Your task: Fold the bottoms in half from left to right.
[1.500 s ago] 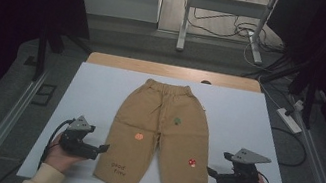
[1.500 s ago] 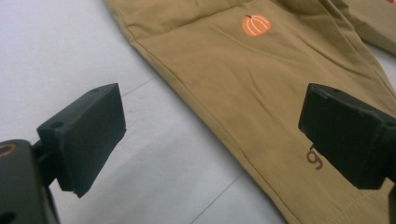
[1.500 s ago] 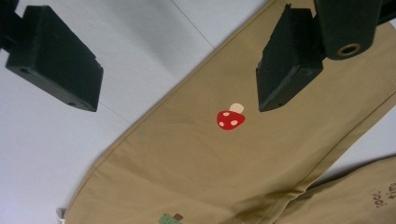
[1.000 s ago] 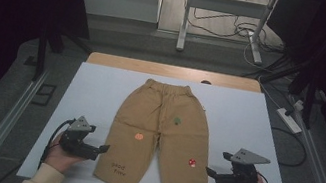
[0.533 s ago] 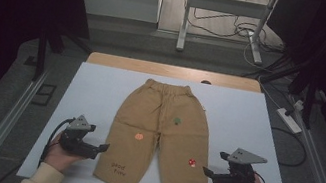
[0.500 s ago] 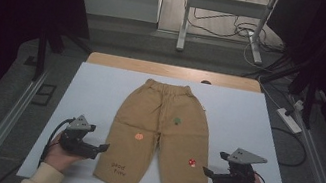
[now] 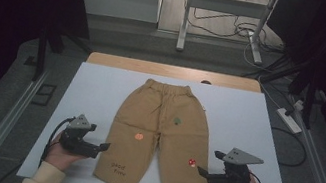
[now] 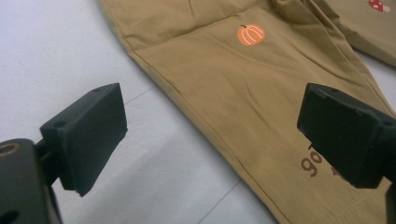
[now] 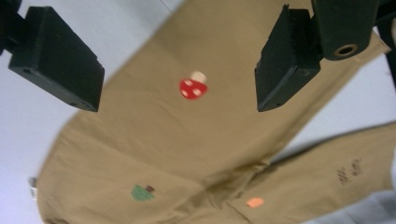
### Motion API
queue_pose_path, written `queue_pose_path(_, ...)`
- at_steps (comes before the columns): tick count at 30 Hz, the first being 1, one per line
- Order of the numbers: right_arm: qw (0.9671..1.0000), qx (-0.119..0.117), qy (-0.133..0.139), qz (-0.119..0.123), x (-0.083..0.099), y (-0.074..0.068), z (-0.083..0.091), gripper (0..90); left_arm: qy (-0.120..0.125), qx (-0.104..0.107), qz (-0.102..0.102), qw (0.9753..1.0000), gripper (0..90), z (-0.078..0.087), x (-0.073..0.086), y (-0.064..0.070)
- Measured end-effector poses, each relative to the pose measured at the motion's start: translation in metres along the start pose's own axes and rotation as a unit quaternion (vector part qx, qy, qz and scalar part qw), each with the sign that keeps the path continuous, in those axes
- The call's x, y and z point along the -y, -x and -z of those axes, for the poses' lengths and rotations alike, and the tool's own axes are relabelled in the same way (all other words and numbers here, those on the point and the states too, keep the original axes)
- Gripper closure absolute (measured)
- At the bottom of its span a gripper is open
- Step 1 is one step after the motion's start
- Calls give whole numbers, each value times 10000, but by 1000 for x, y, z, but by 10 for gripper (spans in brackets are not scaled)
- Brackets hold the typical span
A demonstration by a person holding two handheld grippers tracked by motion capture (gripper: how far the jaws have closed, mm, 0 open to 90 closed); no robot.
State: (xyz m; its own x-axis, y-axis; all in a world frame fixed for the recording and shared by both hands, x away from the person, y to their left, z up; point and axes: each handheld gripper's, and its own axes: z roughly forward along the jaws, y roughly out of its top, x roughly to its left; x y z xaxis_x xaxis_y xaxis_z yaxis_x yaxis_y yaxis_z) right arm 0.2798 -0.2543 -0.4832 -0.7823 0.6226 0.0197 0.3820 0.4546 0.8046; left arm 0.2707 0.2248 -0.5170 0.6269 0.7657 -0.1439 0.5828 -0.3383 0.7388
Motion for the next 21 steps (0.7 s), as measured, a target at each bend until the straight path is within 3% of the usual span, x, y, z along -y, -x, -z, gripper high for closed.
queue_pose_path(14,9991,-343,-65,254,-18,-19,-23,162,-6,-37,-55,10000,88,0,-1,3)
queue_pose_path(21,9986,-430,-100,297,-23,-22,-32,163,-11,-31,-67,10000,88,-2,-1,3)
